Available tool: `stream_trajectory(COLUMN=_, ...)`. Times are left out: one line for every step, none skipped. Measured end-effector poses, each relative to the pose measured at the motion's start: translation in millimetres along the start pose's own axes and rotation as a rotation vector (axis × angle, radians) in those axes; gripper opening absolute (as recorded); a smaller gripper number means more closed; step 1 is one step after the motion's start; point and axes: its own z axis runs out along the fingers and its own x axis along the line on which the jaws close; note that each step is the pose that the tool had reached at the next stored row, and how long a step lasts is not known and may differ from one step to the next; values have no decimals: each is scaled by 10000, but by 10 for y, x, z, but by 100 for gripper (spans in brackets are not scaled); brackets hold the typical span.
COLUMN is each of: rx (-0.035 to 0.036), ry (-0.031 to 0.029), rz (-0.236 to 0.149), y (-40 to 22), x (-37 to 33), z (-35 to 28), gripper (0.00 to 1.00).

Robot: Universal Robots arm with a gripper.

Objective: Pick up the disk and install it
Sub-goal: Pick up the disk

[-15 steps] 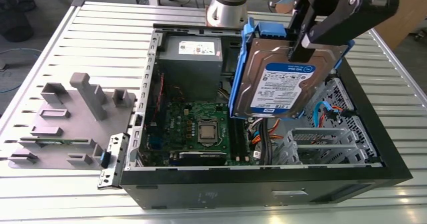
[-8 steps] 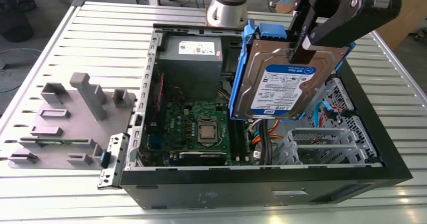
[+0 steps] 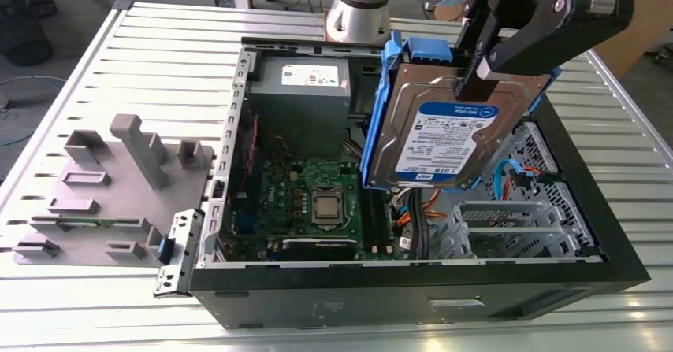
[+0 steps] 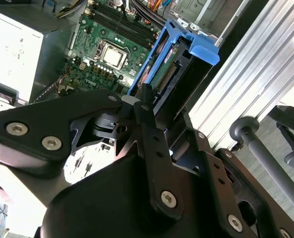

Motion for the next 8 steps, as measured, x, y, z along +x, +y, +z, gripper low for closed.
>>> stream_trajectory(rx=0, ry=0, rz=0, y=0, x=0, z=0, gripper=35)
stream_trajectory(rx=0, ry=0, rz=0, y=0, x=0, z=0, gripper=35)
stream_trajectory(rx=0, ry=1, rz=0, y=0, x=0, z=0, gripper=35)
stream_trajectory(rx=0, ry=0, rz=0, y=0, x=0, z=0, gripper=35)
stream_trajectory(rx=0, ry=0, rz=0, y=-1, x=0, z=0, gripper=35)
stream_trajectory(rx=0, ry=0, rz=-2, y=-5, x=0, z=0, gripper=35)
stream_trajectory(rx=-1, ry=1, rz=-2, y=-14, x=0, z=0, gripper=35)
stream_trajectory(rx=0, ry=2, rz=0, y=-28, x=-1, z=-1, gripper=35)
